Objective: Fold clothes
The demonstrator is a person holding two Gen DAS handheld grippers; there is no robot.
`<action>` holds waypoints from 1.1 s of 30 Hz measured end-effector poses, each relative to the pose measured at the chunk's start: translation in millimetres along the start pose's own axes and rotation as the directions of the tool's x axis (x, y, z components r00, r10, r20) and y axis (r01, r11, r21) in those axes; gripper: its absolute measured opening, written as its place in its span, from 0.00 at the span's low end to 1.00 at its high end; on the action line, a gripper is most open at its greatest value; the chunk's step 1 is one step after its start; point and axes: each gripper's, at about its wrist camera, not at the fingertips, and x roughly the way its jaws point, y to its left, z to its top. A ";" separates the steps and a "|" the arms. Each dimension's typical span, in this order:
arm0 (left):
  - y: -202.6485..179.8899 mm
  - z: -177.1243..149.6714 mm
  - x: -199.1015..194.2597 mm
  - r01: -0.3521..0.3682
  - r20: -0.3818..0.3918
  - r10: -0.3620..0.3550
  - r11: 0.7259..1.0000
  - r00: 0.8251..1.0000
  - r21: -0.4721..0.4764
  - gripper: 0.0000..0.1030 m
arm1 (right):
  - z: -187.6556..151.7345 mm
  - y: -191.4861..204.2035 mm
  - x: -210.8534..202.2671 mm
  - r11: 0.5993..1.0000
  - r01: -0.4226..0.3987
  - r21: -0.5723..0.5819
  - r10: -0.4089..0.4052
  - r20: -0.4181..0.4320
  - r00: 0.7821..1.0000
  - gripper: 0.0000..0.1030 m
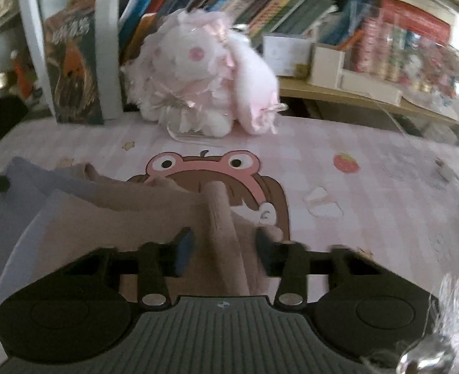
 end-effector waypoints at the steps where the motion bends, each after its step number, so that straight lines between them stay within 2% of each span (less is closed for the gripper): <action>1: 5.0 2.3 -4.3 0.002 0.026 -0.001 0.999 1.000 -0.043 0.03 | 2.7 -3.9 -3.1 0.999 -0.008 0.036 0.008 0.001 1.000 0.05; 2: 10.0 4.7 -8.5 0.006 0.051 -0.002 0.996 0.999 -0.086 0.03 | 4.6 -9.7 -12.5 0.996 -0.021 0.083 0.018 0.031 0.999 0.05; 4: 15.1 2.2 4.2 -0.017 0.015 0.018 0.995 1.000 -0.102 0.03 | 4.2 -25.4 -30.2 0.983 -0.021 0.182 0.006 0.080 0.997 0.05; 5: 17.7 0.9 10.6 -0.028 -0.003 0.028 0.994 1.000 -0.110 0.03 | 1.5 -32.8 -31.5 0.974 -0.012 0.225 -0.006 0.076 0.997 0.05; 7: 22.8 -1.6 23.5 -0.052 -0.040 0.048 0.991 0.998 -0.124 0.03 | -6.4 -41.5 -15.2 0.965 0.012 0.260 -0.016 0.015 1.000 0.05; 9: 25.2 -2.9 26.4 -0.056 -0.042 0.051 0.989 0.998 -0.135 0.04 | -13.7 -46.3 1.1 0.961 0.030 0.274 -0.022 -0.034 0.999 0.05; 12: 28.8 -4.8 30.8 -0.061 -0.045 0.055 0.987 0.997 -0.150 0.12 | -11.9 -40.8 3.5 0.973 0.046 0.227 -0.041 -0.027 0.999 0.05; 15: 31.8 -2.2 21.1 -0.060 -0.023 0.058 0.985 0.998 -0.162 0.14 | -8.6 -36.9 1.0 0.980 0.067 0.187 -0.061 -0.034 0.998 0.08; 17: 31.9 -1.2 9.0 -0.069 0.019 0.073 0.983 0.997 -0.170 0.17 | -8.9 -34.2 -5.6 0.980 0.081 0.179 -0.079 -0.022 0.997 0.21; 19: 30.6 -1.6 -4.9 -0.073 0.048 0.083 0.982 0.995 -0.173 0.19 | -9.9 -32.9 -14.8 0.980 0.079 0.181 -0.081 0.000 0.997 0.28; 23: 22.8 -10.7 -31.5 -0.055 0.069 0.067 0.986 0.995 -0.159 0.22 | -13.6 -25.1 -33.0 0.985 0.092 0.145 -0.097 0.027 0.995 0.37; 26: 14.5 -23.2 -51.4 -0.044 0.069 0.054 0.989 0.996 -0.139 0.29 | -21.3 -14.4 -45.8 0.988 0.097 0.117 -0.101 0.027 0.995 0.40; 29: 5.2 -40.8 -68.4 -0.046 0.060 0.052 0.994 0.997 -0.101 0.32 | -31.2 -1.7 -59.0 0.990 0.091 0.104 -0.094 0.030 0.995 0.42; 33: -3.6 -63.4 -90.5 -0.084 0.058 0.087 0.995 0.995 -0.057 0.32 | -45.2 19.3 -76.6 0.993 0.090 0.082 -0.094 0.042 0.995 0.44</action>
